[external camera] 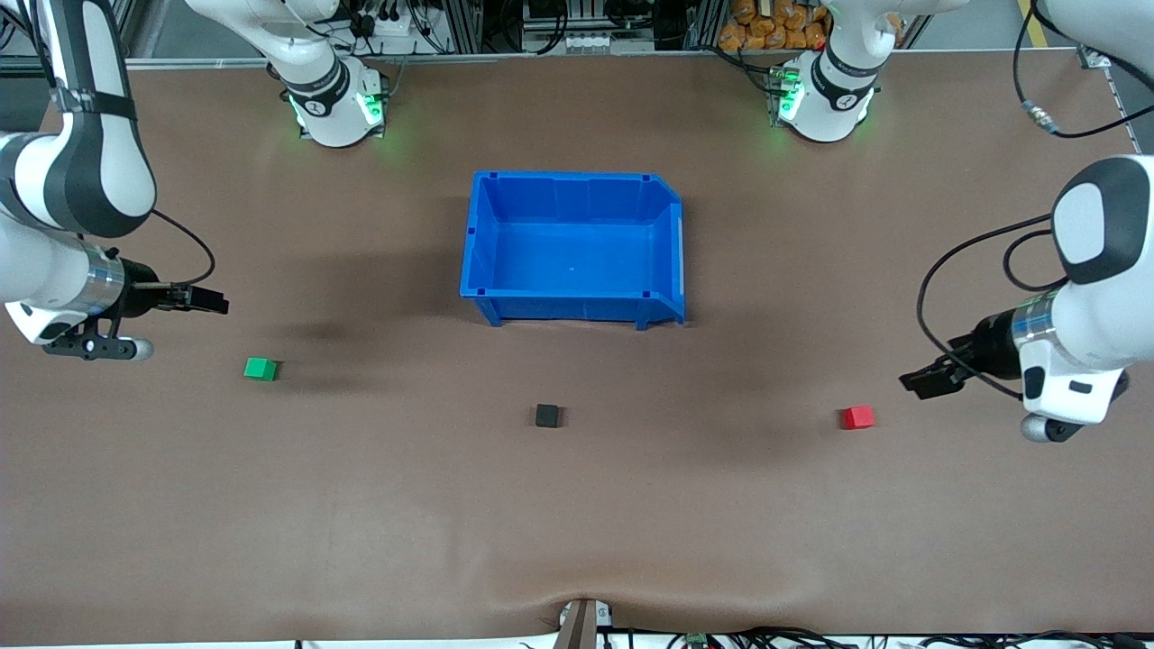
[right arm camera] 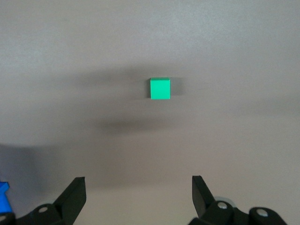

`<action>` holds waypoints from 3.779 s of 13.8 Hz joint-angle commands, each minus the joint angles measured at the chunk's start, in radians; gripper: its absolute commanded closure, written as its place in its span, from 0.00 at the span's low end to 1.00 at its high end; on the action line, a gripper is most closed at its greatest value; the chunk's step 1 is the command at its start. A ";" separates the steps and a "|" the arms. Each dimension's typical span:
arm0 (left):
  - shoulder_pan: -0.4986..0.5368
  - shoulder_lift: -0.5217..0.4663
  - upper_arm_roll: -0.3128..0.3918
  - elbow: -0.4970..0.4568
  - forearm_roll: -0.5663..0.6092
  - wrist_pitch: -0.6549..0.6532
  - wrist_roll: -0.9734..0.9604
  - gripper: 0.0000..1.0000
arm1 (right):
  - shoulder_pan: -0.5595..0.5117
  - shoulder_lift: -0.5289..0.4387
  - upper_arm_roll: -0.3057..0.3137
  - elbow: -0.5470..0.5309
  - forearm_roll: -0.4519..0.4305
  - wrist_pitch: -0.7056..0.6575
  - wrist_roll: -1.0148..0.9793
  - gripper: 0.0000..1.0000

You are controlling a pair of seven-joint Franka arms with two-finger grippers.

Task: Attach green and red cubes to black cube
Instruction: 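Reach the right gripper to the green cube while the left gripper reaches the red cube, then close the right gripper on the green cube while the left gripper grips the red cube, then lift the green cube with the right gripper while the left gripper lifts the red cube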

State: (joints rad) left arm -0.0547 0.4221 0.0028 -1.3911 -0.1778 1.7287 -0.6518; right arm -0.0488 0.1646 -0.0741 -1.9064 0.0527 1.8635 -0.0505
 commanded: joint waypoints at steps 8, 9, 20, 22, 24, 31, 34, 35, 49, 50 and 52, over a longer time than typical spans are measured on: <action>0.024 0.201 0.013 0.032 -0.077 0.058 -0.356 0.00 | -0.013 0.016 0.013 -0.121 0.007 0.177 -0.023 0.00; 0.026 0.225 0.017 0.032 -0.074 0.074 -0.361 0.00 | -0.013 0.022 0.014 -0.123 0.007 0.184 -0.025 0.00; 0.021 0.350 0.048 0.026 0.112 0.175 0.146 0.00 | 0.000 0.113 0.014 -0.123 0.007 0.262 -0.023 0.00; 0.012 0.353 0.040 0.024 0.138 0.181 0.265 0.00 | -0.002 0.165 0.014 -0.122 0.007 0.330 -0.025 0.00; -0.005 0.357 0.039 0.020 0.141 0.259 0.358 0.00 | -0.005 0.214 0.014 -0.117 0.004 0.396 -0.041 0.00; -0.008 0.409 0.034 0.011 0.127 0.354 0.493 0.00 | -0.028 0.338 0.014 -0.095 0.002 0.526 -0.043 0.00; -0.008 0.428 0.034 0.011 0.126 0.356 0.504 0.00 | -0.026 0.355 0.014 -0.092 0.002 0.539 -0.043 0.00; -0.005 0.429 0.034 0.008 0.126 0.356 0.511 0.00 | -0.026 0.360 0.014 -0.088 0.002 0.540 -0.043 0.00; -0.004 0.429 0.026 -0.002 0.069 0.347 0.552 0.77 | -0.028 0.385 0.014 -0.074 0.004 0.540 -0.043 1.00; -0.004 0.429 0.026 -0.003 0.067 0.347 0.551 0.84 | -0.028 0.385 0.016 -0.074 0.004 0.539 -0.045 1.00; -0.008 0.428 0.028 0.003 0.034 0.347 0.508 0.90 | -0.026 0.380 0.014 -0.065 0.002 0.531 -0.101 1.00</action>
State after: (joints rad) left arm -0.0598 0.8565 0.0279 -1.3889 -0.1035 2.0781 -0.1329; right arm -0.0620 0.5372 -0.0697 -1.9981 0.0525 2.4090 -0.0999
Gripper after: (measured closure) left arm 0.608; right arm 0.608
